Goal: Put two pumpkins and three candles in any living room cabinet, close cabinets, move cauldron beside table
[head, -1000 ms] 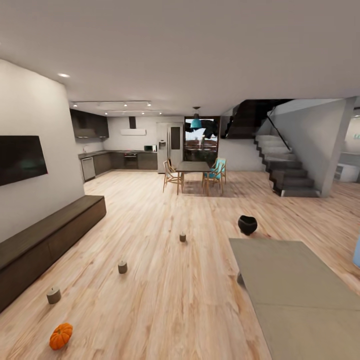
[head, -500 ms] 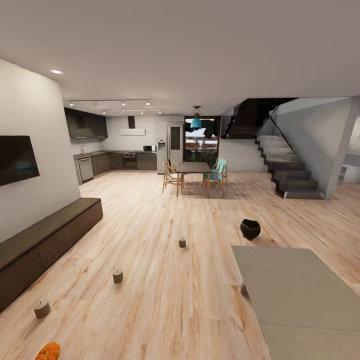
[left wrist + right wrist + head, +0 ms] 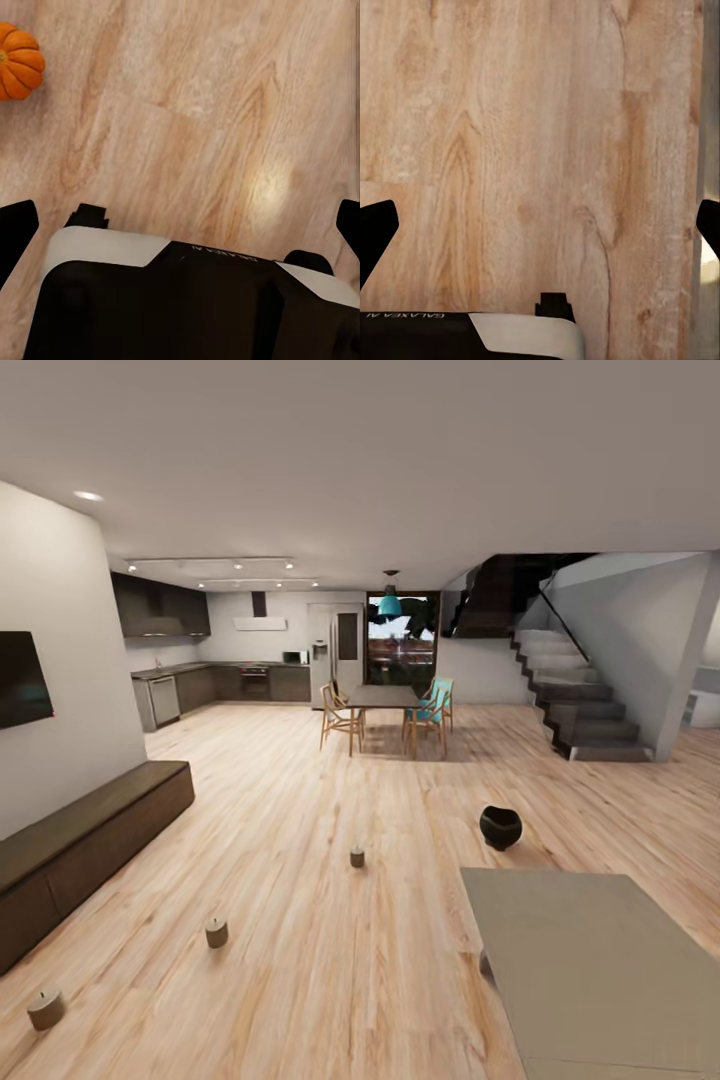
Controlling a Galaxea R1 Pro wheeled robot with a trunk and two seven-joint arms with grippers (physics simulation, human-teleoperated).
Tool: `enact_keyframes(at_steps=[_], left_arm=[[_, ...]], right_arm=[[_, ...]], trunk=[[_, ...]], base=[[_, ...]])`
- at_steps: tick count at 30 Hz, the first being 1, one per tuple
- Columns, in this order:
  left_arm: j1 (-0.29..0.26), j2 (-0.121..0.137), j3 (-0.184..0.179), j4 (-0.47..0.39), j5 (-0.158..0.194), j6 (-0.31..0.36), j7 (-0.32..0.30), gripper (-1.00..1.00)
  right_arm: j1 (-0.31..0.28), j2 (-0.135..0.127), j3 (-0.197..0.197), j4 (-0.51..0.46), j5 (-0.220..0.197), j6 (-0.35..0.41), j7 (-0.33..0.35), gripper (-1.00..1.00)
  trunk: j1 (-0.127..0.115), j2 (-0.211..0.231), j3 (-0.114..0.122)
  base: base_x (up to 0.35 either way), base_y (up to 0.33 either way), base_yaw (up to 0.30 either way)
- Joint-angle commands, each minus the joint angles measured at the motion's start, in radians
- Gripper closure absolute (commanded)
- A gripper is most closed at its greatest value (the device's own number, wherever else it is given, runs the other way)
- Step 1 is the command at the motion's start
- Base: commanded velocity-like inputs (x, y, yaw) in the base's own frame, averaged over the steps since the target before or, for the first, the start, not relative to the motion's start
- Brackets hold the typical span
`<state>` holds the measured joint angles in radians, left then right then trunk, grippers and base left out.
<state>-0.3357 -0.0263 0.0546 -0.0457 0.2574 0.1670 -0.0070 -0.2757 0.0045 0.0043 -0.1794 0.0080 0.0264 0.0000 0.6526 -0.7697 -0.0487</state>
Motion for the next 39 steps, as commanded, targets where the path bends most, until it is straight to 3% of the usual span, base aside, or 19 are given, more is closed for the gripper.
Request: enact_keyframes(at_steps=[1,11,29,39], left_arm=[[0.0,0.0,0.005,-0.002,0.003,0.005,-0.001,-1.0],[0.0,0.0,0.005,-0.002,0.005,0.005,-0.001,-1.0],[0.0,0.0,0.005,-0.002,0.005,0.006,-0.001,-1.0],[0.0,0.0,0.005,-0.002,0.005,0.005,-0.001,-1.0]], right_arm=[[0.0,0.0,0.0,-0.001,0.001,0.003,0.0,-1.0],[0.0,0.0,0.0,-0.001,0.001,0.003,0.001,-1.0],[0.0,0.0,0.0,-0.001,0.001,0.002,0.001,-1.0],[0.0,0.0,0.0,-0.001,0.001,0.003,0.002,-1.0]], trunk=[[0.001,-0.001,-0.002],[0.001,-0.001,-0.002],[0.001,-0.001,-0.002],[0.001,-0.001,-0.002]], base=[[0.105,-0.058,-0.101],[0.063,-0.006,-0.084],[0.312,0.001,-0.002],[0.082,-0.038,0.0]])
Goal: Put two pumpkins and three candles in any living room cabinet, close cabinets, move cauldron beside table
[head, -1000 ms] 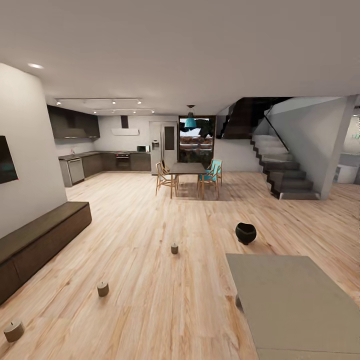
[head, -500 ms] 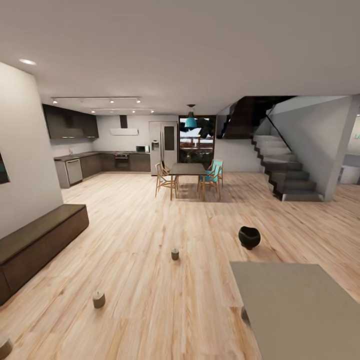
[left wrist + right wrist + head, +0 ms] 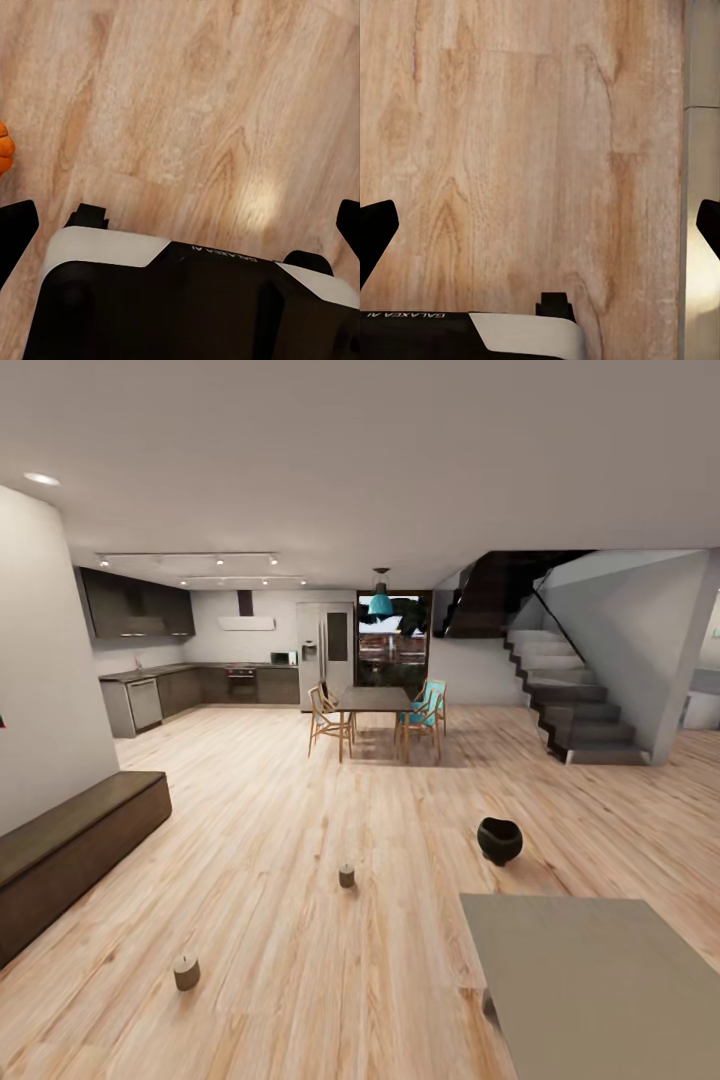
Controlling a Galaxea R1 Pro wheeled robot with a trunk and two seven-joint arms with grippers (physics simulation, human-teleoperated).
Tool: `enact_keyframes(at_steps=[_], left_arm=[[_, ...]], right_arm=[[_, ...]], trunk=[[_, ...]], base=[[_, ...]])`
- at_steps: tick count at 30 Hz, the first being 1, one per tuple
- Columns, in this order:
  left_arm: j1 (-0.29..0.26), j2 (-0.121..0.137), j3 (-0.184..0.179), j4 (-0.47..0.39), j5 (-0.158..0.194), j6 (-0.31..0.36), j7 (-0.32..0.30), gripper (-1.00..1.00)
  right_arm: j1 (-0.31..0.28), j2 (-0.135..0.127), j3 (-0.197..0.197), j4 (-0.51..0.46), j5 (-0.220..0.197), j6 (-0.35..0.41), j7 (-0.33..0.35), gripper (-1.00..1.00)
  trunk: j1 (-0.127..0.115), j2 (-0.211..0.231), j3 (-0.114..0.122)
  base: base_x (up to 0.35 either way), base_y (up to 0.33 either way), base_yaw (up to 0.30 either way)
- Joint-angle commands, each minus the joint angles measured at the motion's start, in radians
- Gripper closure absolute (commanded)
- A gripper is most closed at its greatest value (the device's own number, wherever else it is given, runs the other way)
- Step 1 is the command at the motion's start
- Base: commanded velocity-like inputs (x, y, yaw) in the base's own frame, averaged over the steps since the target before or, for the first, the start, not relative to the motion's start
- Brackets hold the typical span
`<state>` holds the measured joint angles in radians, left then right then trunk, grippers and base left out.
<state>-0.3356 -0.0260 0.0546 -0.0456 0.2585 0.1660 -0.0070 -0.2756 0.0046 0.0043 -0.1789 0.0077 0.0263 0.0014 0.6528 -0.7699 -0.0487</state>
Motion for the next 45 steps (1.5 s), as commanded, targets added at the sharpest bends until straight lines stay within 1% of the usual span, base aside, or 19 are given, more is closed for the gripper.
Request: enact_keyframes(at_steps=[1,6,45], left_arm=[[0.0,0.0,0.005,-0.002,0.003,0.006,-0.001,-1.0],[0.0,0.0,0.005,-0.002,0.004,0.006,-0.001,-1.0],[0.0,0.0,0.005,0.0,0.004,0.006,-0.001,-1.0]], right_arm=[[0.0,0.0,0.0,-0.001,0.001,0.003,0.0,-1.0],[0.0,0.0,0.0,-0.001,0.001,0.003,0.0,-1.0],[0.0,0.0,0.0,-0.001,0.001,0.002,0.0,-1.0]], trunk=[[0.0,-0.001,-0.002],[0.0,-0.001,-0.002],[0.0,-0.001,-0.002]], base=[[0.124,-0.003,0.0],[0.253,-0.001,0.0],[0.334,0.0,0.0]])
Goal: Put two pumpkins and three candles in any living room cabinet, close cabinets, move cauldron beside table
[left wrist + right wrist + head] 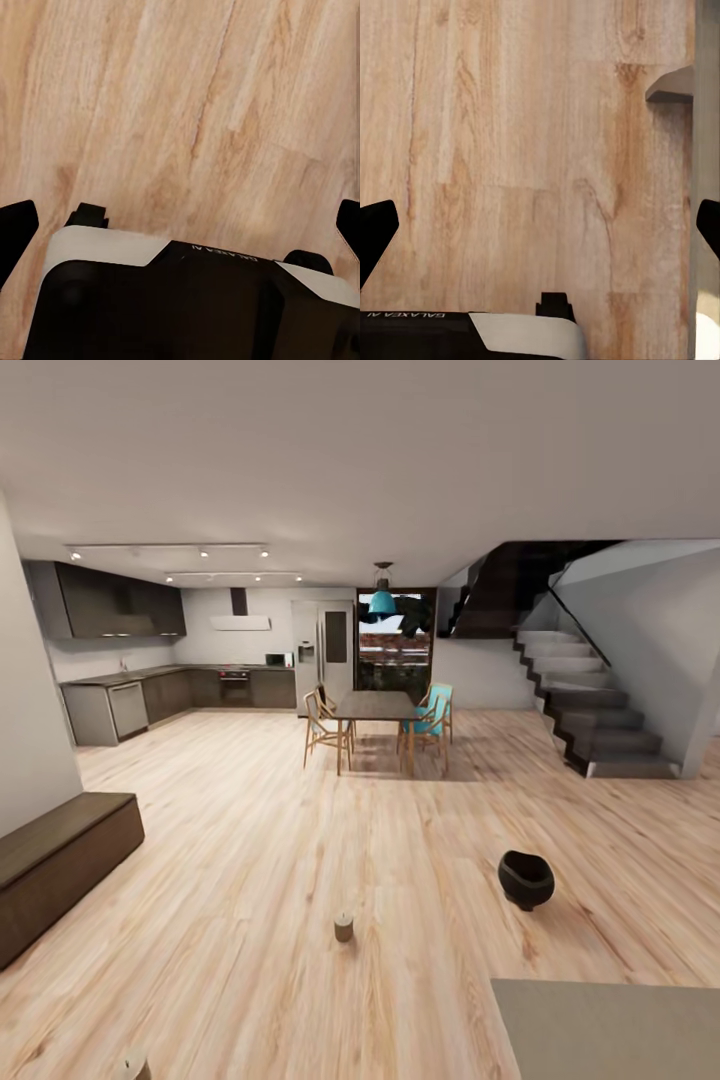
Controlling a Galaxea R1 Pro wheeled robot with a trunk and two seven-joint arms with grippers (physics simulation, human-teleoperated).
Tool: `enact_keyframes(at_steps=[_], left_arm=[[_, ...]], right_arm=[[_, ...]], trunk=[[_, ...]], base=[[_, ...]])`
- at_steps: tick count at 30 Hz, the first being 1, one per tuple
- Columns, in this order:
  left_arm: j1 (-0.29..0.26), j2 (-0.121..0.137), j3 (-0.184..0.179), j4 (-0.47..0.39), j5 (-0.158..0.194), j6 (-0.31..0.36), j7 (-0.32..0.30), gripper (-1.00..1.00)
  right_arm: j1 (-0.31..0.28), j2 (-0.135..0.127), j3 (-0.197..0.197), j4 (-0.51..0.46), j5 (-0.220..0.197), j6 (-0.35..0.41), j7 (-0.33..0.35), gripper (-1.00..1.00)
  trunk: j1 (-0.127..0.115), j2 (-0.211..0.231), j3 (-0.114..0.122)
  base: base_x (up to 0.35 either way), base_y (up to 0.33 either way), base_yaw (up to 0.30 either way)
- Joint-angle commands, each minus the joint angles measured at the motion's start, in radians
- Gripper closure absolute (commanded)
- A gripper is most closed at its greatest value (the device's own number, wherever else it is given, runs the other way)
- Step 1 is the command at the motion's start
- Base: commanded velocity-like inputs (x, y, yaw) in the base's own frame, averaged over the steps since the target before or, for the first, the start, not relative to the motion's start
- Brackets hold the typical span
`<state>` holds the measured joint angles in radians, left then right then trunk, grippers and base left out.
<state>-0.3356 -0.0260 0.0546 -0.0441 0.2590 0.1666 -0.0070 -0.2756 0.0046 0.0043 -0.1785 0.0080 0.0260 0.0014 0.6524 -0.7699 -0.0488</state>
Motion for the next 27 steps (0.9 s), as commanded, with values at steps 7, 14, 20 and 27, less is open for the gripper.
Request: enact_keyframes(at_steps=[7,14,20,27], left_arm=[[0.0,0.0,0.005,-0.002,0.003,0.005,-0.001,-1.0],[0.0,0.0,0.005,-0.002,0.003,0.006,-0.001,-1.0],[0.0,0.0,0.005,-0.002,0.003,0.005,-0.001,-1.0],[0.0,0.0,0.005,-0.002,0.003,0.005,-0.001,-1.0]], right_arm=[[0.0,0.0,0.0,-0.001,0.001,0.003,0.0,-1.0],[0.0,0.001,0.0,-0.001,0.001,0.002,-0.001,-1.0],[0.0,0.0,0.001,-0.001,0.001,0.003,-0.001,-1.0],[0.0,0.0,0.001,-0.001,0.001,0.003,-0.003,-1.0]], trunk=[[0.001,-0.001,-0.002],[0.001,-0.001,-0.002],[0.001,-0.001,-0.004],[0.001,-0.001,-0.011]], base=[[0.335,0.0,0.0],[0.335,0.0,0.057],[0.335,0.0,0.176],[0.307,0.0,0.202]])
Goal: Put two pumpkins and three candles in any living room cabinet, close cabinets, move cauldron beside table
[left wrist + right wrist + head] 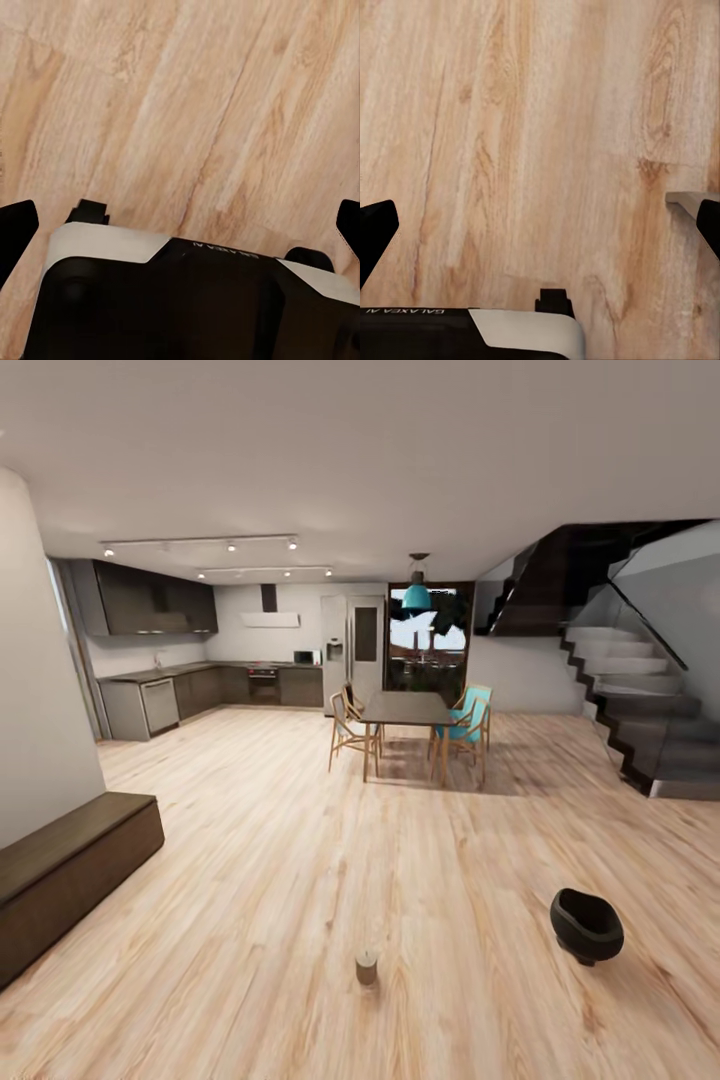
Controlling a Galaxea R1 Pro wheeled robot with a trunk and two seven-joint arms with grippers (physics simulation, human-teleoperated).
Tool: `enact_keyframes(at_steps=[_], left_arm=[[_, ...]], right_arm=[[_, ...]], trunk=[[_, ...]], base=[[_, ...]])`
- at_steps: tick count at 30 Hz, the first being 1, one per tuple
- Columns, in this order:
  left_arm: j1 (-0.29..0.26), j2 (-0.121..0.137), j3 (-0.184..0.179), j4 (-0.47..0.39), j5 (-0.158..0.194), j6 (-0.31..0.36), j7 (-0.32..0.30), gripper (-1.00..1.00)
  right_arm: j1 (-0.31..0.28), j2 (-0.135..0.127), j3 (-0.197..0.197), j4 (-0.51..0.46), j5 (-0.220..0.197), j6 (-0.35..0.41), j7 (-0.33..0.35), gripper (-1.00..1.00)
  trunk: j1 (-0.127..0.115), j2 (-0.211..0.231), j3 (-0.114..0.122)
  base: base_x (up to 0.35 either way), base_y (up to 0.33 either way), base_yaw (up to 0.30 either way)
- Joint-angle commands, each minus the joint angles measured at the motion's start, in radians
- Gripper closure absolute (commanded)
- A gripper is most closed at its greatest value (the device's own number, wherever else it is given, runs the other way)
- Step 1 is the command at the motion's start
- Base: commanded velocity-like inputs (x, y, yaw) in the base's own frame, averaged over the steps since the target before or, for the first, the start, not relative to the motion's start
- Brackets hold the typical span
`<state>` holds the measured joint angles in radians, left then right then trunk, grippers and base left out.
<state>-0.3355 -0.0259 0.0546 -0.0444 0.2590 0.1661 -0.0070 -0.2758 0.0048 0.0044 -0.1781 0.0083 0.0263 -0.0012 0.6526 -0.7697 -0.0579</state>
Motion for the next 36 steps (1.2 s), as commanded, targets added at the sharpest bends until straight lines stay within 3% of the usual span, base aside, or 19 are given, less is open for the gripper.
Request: enact_keyframes(at_steps=[1,12,36], left_arm=[[0.0,0.0,0.006,-0.002,0.004,0.006,0.0,-1.0],[0.0,0.003,0.007,-0.002,0.003,0.003,0.008,-1.0],[0.0,0.001,0.007,0.003,0.002,0.003,0.005,-1.0]], right_arm=[[0.0,0.0,0.0,-0.001,0.0,0.003,0.002,-1.0],[0.0,0.0,0.0,-0.002,-0.001,0.003,0.007,-1.0],[0.0,0.0,-0.001,-0.002,-0.001,0.003,0.007,-1.0]], trunk=[[0.001,-0.001,-0.003],[0.001,-0.001,-0.008],[0.001,-0.001,-0.008]], base=[[0.082,0.0,0.177],[0.032,0.0,0.052],[0.322,0.0,0.0]])
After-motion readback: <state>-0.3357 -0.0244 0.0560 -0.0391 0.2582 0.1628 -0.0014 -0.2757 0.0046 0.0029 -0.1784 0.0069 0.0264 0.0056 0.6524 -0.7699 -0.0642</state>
